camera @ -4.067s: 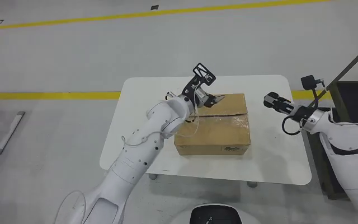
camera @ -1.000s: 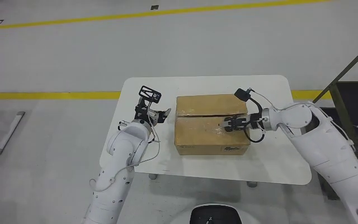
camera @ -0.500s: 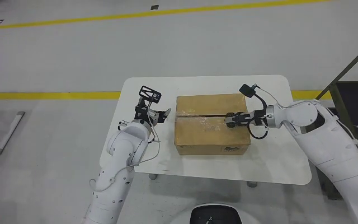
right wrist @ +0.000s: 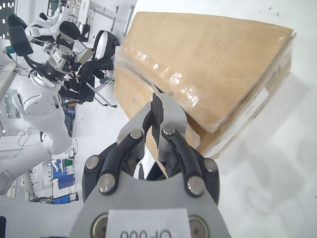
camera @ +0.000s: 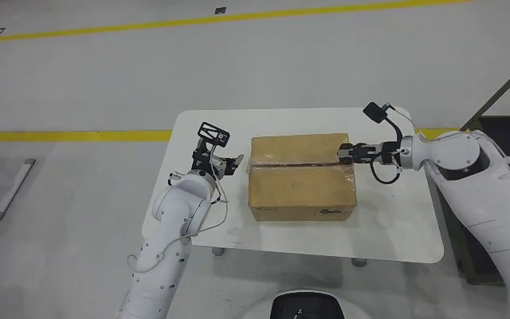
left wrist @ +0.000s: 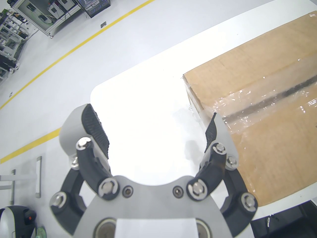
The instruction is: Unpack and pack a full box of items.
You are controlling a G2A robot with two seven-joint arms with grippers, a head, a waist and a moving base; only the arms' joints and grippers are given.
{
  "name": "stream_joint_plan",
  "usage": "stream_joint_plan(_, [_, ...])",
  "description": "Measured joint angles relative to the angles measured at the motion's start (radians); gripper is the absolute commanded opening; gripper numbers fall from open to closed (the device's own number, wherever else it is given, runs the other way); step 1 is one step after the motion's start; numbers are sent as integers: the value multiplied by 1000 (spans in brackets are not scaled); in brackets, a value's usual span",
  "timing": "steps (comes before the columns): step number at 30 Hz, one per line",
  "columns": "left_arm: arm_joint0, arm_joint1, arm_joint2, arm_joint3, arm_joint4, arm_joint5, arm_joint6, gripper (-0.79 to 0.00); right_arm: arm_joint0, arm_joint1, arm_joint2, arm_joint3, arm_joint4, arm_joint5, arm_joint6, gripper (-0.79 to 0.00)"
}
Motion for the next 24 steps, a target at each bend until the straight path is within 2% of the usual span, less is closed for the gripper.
stream_joint_plan(14, [-1, -7, 3, 0, -33, -26, 23, 0, 9, 14, 4, 25, -4, 61, 54, -785])
stream_joint_plan(15, [-4, -8, 6, 1, -34, -29, 25, -25, 10, 14, -1, 26, -10, 61, 51, -785])
stream_joint_plan(16, [-7, -9, 11, 3, -34, -31, 28, -283, 13, 13, -9, 30, -21, 60, 46, -785])
stream_joint_plan(17, [-10, -10, 15, 5, -33, -32, 31, -465, 15, 13, -15, 33, -29, 61, 42, -785])
stream_joint_plan(18, [-14, -12, 20, 7, -31, -35, 37, -686, 19, 12, -23, 38, -40, 63, 37, -785])
stream_joint_plan(19, [-17, -13, 24, 10, -29, -36, 41, -785, 22, 11, -30, 41, -49, 64, 33, -785])
stream_joint_plan(24, [-37, -20, 53, 29, -21, -56, 58, -785, 39, 9, -54, 54, -79, 68, 14, -785])
